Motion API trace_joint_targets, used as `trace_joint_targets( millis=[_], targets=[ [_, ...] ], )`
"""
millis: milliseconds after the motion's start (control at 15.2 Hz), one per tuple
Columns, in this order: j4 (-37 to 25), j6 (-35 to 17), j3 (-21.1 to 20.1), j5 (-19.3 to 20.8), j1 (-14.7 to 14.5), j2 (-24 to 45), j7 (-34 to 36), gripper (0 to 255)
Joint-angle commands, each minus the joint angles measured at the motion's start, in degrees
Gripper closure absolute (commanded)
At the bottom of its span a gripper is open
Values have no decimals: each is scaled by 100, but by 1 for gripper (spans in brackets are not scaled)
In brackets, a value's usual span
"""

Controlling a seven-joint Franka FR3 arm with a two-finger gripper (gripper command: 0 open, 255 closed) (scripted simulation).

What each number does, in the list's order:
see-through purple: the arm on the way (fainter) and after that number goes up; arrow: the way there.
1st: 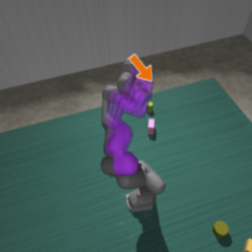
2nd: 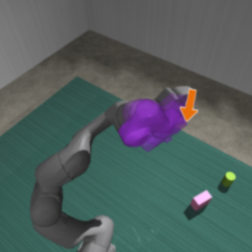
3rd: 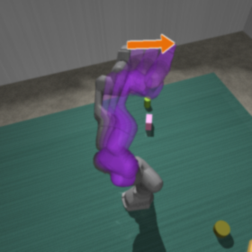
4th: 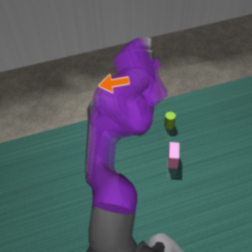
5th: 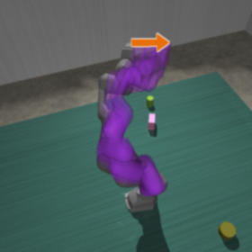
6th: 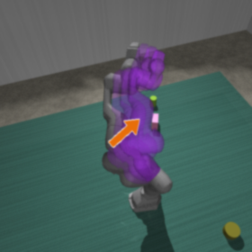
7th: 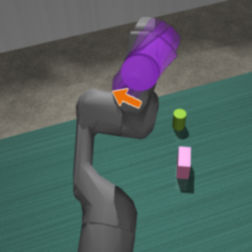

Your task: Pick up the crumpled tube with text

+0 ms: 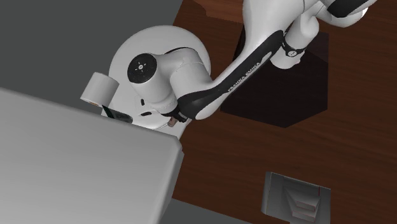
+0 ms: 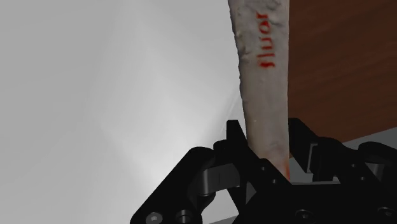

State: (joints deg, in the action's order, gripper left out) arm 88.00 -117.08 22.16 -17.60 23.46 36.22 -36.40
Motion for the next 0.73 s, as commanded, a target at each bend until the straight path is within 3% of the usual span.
trace_joint_targets(
  millis=[0, 660],
  targets=[
    [-52, 115, 20, 31, -7, -67, 23, 255],
    [-326, 653, 100, 164, -32, -351, 123, 255]
  ],
)
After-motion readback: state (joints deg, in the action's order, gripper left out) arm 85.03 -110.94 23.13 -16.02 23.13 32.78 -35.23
